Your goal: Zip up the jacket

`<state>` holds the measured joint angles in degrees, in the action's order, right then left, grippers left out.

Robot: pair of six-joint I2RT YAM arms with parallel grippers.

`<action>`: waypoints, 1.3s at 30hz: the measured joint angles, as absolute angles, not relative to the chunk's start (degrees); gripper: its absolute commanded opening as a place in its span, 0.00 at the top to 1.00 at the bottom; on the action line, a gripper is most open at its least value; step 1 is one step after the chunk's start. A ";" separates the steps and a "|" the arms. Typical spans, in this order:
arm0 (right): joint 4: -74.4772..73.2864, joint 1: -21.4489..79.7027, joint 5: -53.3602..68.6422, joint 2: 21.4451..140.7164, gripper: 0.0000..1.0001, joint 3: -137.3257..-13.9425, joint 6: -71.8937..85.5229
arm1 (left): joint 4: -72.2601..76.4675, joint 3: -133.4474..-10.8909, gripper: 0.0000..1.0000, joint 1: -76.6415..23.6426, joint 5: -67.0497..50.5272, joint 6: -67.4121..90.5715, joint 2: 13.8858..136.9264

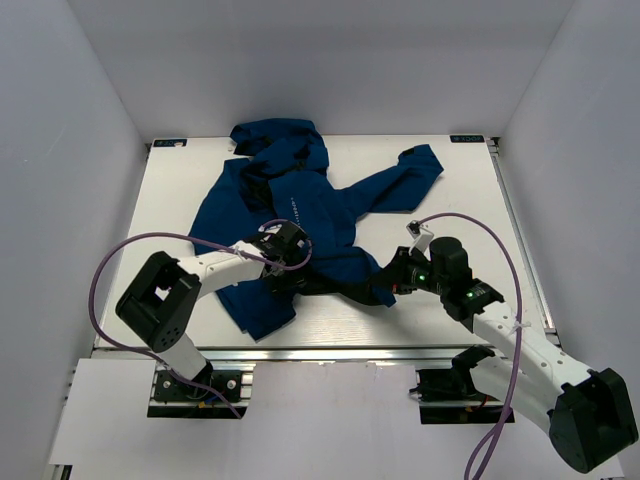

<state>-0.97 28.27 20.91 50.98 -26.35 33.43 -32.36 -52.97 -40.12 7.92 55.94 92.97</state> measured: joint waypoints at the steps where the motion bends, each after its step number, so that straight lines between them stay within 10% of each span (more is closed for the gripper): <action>1: -0.97 28.23 20.73 50.98 1.00 -26.33 33.43 | -32.34 -52.97 0.48 -40.14 7.92 55.99 92.97; 8: -1.02 27.22 19.09 52.38 1.00 -26.35 33.43 | -32.51 -52.14 0.89 -40.14 7.49 55.88 91.50; 16: -0.99 26.04 18.79 57.01 1.00 -26.33 33.34 | -32.91 -49.32 1.00 -40.14 7.44 55.61 82.91; 39: 0.19 25.41 17.08 62.63 1.00 -26.26 31.66 | -22.39 -35.38 0.91 -40.10 -4.64 46.83 77.32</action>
